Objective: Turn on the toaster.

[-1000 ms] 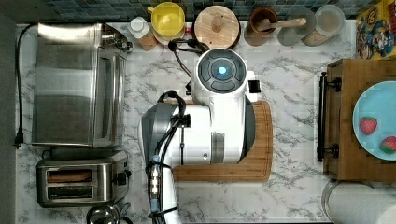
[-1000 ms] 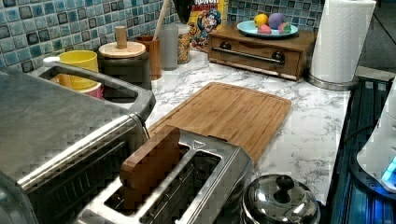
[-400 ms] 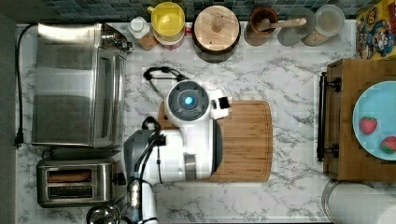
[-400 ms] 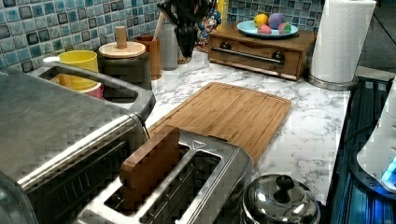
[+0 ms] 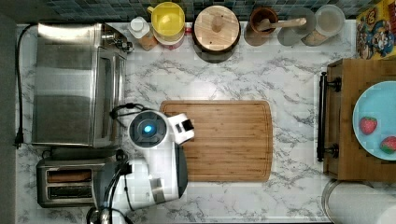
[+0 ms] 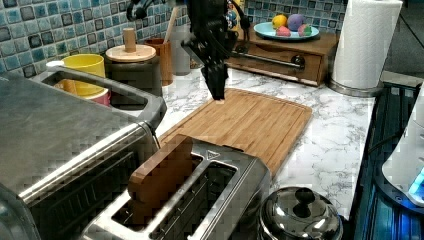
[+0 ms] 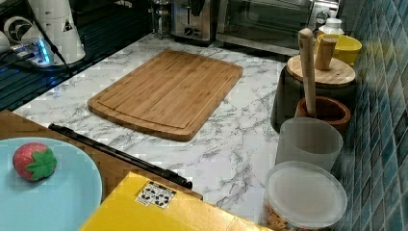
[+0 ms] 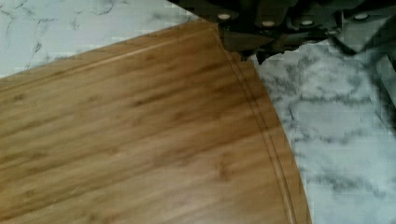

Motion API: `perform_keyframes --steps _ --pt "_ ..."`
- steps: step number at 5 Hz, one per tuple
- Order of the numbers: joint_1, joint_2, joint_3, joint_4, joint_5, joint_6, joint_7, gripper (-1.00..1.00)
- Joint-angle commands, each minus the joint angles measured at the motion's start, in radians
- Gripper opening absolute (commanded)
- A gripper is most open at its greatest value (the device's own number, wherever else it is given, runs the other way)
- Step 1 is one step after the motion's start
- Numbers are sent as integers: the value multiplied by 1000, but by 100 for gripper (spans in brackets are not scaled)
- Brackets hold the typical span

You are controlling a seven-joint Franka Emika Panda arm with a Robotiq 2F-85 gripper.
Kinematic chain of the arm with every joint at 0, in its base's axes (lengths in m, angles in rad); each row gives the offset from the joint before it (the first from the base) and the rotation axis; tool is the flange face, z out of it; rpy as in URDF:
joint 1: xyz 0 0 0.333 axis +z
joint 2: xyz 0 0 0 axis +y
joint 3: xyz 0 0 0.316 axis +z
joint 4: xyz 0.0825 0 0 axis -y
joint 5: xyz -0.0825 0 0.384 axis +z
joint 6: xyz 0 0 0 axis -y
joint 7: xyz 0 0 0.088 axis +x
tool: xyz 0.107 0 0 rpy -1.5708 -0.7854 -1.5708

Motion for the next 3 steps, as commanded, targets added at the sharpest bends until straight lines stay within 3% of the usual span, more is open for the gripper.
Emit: perform_keyframes --steps 1,3 --pt "44 -209 76 -159 111 56 -155 -100" --pt "107 -290 95 -207 237 61 -245 -100"
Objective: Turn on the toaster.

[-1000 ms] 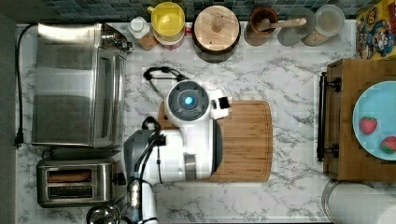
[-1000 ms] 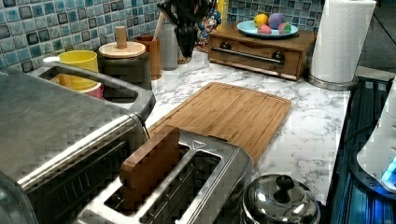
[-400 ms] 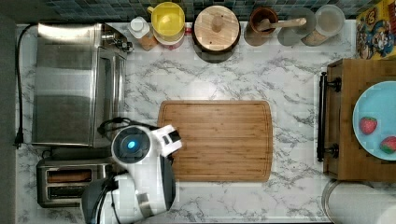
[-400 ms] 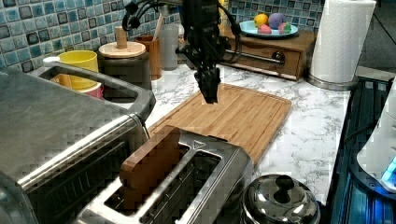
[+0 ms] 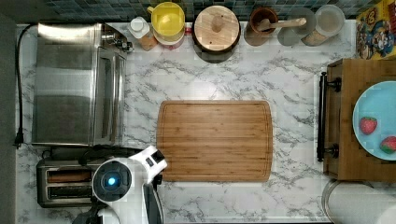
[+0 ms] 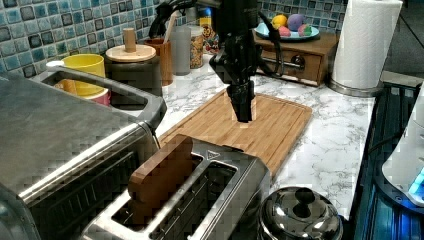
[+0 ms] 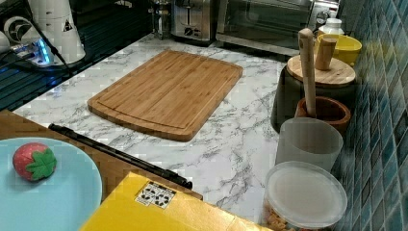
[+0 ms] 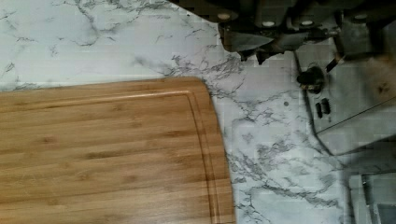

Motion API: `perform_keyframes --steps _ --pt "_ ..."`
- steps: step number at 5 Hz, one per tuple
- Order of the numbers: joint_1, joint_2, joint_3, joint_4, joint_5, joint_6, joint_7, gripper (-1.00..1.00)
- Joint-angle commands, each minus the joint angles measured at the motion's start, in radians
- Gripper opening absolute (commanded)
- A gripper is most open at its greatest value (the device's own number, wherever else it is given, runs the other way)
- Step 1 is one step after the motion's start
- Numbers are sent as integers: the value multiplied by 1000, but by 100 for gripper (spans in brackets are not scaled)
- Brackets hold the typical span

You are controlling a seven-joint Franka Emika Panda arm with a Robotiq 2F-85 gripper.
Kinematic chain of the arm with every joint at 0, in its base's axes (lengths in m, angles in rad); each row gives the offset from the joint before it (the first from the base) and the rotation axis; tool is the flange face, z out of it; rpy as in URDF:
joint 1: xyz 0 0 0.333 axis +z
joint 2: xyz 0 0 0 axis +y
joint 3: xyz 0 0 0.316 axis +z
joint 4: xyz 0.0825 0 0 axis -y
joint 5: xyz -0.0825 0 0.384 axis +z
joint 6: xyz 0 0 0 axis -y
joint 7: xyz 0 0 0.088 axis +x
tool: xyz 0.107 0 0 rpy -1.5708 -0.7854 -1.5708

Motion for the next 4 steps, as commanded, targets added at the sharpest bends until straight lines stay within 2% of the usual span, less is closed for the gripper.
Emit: perform_keyframes --steps 1,3,4 --pt "106 -76 -43 -21 188 21 -193 -100" --pt "104 -71 29 -41 234 72 -168 -100" --pt "83 -69 52 -36 239 97 -134 -100"
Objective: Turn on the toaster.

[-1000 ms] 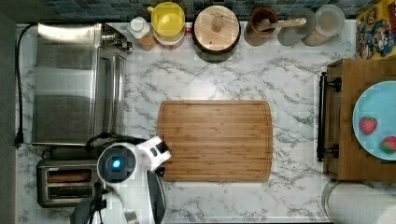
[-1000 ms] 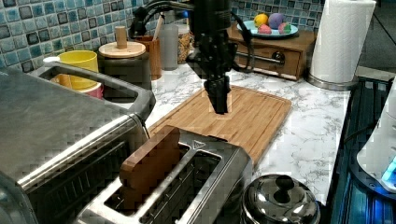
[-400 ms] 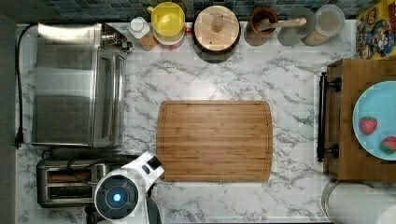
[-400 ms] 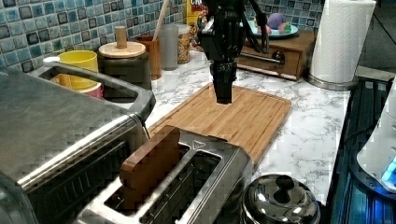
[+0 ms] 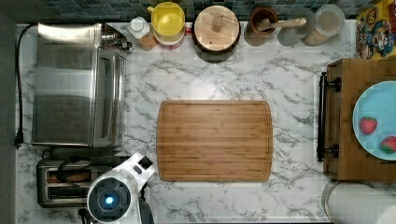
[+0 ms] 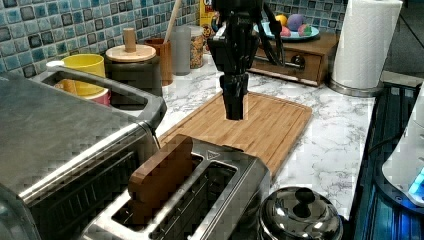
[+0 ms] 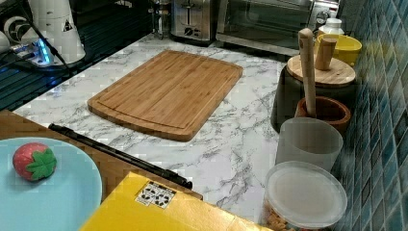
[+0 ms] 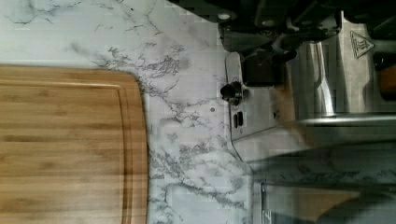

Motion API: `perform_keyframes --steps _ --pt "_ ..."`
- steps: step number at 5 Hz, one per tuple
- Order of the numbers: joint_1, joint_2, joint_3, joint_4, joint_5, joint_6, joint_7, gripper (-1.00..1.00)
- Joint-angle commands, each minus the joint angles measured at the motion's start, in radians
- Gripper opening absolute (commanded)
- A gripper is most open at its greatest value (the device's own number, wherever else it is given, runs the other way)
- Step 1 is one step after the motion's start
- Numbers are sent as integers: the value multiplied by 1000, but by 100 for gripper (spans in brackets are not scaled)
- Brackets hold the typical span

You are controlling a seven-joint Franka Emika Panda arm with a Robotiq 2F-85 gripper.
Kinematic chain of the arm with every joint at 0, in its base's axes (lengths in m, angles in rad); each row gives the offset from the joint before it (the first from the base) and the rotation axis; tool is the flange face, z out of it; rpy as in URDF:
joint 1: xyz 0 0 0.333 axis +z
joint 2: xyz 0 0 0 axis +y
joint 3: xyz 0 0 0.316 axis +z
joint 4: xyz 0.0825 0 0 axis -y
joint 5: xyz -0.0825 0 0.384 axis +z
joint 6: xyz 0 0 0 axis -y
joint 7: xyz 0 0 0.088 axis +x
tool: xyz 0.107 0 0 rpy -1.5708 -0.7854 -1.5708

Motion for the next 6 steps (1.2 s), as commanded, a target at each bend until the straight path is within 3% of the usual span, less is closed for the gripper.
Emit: perform_keyframes --steps 1,2,3,4,6 --pt "6 44 17 -29 43 126 -3 -100" --pt "-24 93 38 2 -23 122 67 -100" --pt "-80 121 74 14 -30 109 80 -100" --pt "-37 142 42 22 -38 101 74 -100" --pt "-8 150 52 21 4 101 20 -100"
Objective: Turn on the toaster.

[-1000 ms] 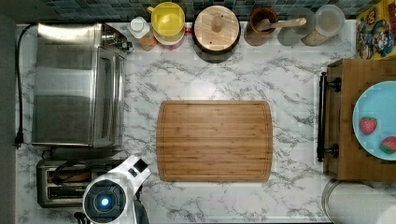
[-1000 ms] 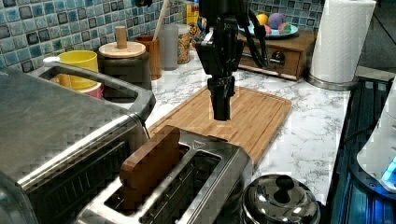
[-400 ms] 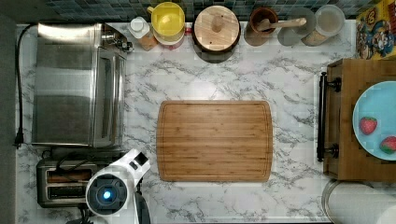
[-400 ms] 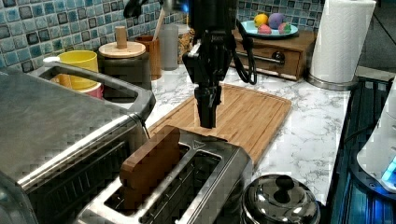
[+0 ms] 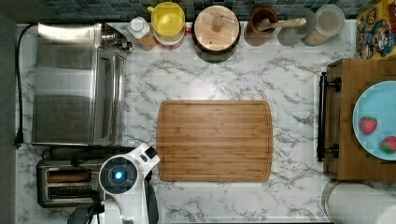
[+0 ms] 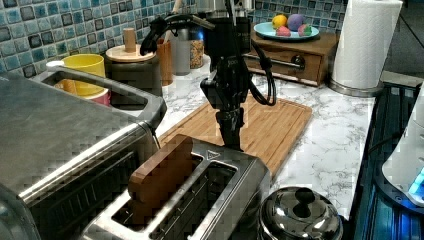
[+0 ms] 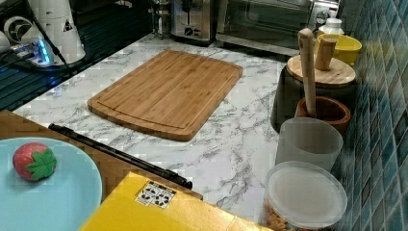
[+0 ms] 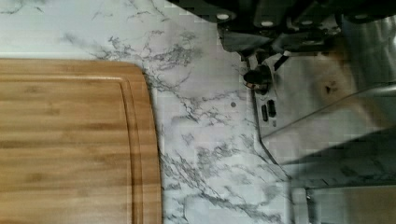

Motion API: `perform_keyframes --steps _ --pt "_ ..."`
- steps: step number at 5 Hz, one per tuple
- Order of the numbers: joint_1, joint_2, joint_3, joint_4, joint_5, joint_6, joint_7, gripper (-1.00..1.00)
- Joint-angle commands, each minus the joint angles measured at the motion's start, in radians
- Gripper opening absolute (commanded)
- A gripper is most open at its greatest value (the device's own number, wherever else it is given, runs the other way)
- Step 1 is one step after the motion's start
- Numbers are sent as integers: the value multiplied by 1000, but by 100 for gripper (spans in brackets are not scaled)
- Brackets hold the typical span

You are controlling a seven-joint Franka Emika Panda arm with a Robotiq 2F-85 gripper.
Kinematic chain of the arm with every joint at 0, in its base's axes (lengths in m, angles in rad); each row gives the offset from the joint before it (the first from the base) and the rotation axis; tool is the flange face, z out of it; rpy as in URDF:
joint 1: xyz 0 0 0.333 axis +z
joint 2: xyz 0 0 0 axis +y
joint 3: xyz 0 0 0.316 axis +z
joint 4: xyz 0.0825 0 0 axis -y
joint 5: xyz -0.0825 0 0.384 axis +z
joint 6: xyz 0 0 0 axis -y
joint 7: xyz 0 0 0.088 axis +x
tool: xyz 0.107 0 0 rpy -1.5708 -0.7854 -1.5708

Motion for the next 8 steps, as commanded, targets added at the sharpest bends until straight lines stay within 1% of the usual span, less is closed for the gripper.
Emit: perform_keyframes --steps 1,2,3,4,5,6,8 --pt "22 17 27 31 -15 -2 32 -100" --pt "-5 105 33 22 -58 47 80 -100" --pt "-54 212 15 38 -110 81 185 -100" --pt "-78 255 -36 47 -82 85 188 -100" --pt "-69 289 -59 57 -40 76 161 -100" --pt "-55 294 -57 55 -18 75 140 -100" --pt "-30 294 -81 55 -15 74 138 -100"
